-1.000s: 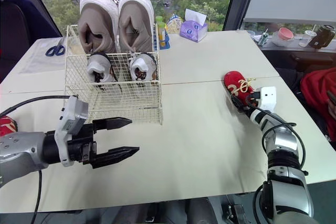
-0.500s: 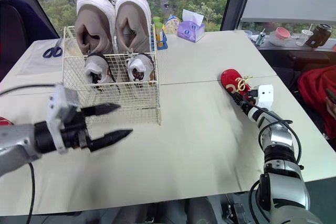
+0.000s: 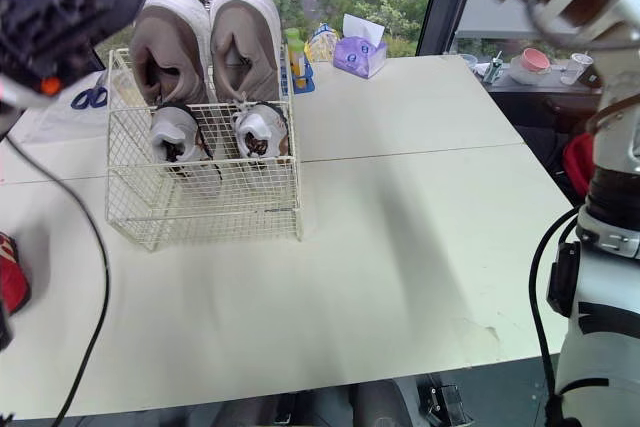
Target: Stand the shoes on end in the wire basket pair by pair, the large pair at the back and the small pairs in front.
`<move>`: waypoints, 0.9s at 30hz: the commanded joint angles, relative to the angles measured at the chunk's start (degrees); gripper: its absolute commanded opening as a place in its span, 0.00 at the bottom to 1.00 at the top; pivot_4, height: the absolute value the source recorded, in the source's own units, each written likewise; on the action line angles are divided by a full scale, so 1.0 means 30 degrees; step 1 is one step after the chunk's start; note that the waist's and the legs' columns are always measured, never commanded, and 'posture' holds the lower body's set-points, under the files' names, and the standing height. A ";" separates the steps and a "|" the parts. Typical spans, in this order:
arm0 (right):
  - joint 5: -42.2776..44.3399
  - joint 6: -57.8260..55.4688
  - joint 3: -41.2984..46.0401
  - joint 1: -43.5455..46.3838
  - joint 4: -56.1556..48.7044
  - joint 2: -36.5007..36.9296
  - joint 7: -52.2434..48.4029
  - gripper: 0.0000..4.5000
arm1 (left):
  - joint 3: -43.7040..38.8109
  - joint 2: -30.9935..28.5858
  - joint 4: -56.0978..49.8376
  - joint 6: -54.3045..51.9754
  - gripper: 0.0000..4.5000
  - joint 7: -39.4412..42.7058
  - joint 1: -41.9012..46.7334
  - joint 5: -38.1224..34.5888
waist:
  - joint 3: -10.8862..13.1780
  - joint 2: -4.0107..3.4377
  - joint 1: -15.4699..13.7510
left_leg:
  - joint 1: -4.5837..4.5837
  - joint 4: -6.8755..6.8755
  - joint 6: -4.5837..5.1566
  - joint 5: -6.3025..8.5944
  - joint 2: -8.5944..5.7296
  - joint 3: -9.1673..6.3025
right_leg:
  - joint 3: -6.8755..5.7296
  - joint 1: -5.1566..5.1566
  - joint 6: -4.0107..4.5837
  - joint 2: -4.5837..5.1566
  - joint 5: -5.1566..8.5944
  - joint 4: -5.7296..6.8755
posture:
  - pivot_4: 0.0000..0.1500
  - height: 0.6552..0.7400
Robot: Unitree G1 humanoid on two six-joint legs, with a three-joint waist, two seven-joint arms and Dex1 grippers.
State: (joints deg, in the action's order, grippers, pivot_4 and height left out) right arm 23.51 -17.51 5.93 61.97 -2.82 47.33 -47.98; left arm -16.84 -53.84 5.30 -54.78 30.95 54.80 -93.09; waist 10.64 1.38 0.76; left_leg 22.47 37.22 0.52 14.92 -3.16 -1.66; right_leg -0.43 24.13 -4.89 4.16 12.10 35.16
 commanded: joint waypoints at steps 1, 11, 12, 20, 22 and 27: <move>0.0311 -0.0129 -0.0207 0.0870 -0.0905 -0.0324 -0.0496 0.38 | 0.0882 0.0246 0.2593 -0.0600 1.00 0.2326 0.2861 0.2307 | 0.0024 0.0007 0.0000 | 0.0011 0.0006 0.0001 0.0000 -0.0031 0.0028 | 0.0013 0.0016 -0.0002 0.0038 -0.0001 0.0000 | 1.00 1.00; 0.0145 0.0517 -0.1395 0.1363 -0.2106 -0.1136 -0.2152 0.38 | 0.3024 0.2016 0.7743 -0.1468 1.00 0.8608 0.8378 0.8474 | 0.0038 0.0005 0.0009 | 0.0090 -0.0008 0.0009 0.0005 -0.0059 0.0051 | 0.0020 0.0118 -0.0050 0.0092 -0.0010 0.0007 | 1.00 1.00; 0.0192 0.0478 -0.1441 0.1368 -0.2203 -0.1250 -0.2209 0.38 | 0.3230 0.2226 0.7942 -0.1583 1.00 0.9215 0.8694 0.8944 | 0.0038 0.0005 0.0008 | 0.0091 -0.0007 0.0010 0.0005 -0.0056 0.0050 | 0.0021 0.0121 -0.0050 0.0091 -0.0010 0.0012 | 1.00 1.00; -0.0007 0.0569 -0.1615 0.1303 -0.2775 -0.1716 -0.2465 0.38 | 0.4005 0.3175 0.8680 -0.2598 0.88 1.2767 0.9960 1.1555 | 0.0046 0.0004 0.0042 | 0.0117 -0.0004 0.0010 0.0005 -0.0048 0.0049 | 0.0023 0.0153 -0.0050 0.0111 -0.0010 0.0022 | 1.00 1.00; -0.0091 0.0627 -0.1657 0.1224 -0.2934 -0.1731 -0.2526 0.38 | 0.3894 0.3285 0.8864 -0.2703 0.71 1.3185 1.0132 1.1981 | 0.0046 0.0004 0.0031 | 0.0119 -0.0003 0.0009 0.0005 -0.0045 0.0048 | 0.0022 0.0156 -0.0050 0.0111 -0.0010 0.0026 | 1.00 1.00; -0.0394 0.0824 -0.1719 0.1062 -0.3097 -0.1762 -0.2587 0.38 | 0.3354 0.3361 0.9035 -0.2998 0.17 1.3529 1.0254 1.2626 | 0.0046 0.0004 0.0027 | 0.0125 0.0002 0.0010 0.0005 -0.0045 0.0048 | 0.0023 0.0159 -0.0050 0.0115 -0.0010 0.0027 | 1.00 1.00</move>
State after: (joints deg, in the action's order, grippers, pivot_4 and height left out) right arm 22.08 -16.29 -0.29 64.47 -10.09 42.08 -55.59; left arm -4.15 -43.36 32.85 -63.61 70.84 83.62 -55.47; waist 10.78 1.39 0.84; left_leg 22.84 37.22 0.55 14.93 -3.29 -1.52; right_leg -0.37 24.60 -5.04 4.50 12.07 35.24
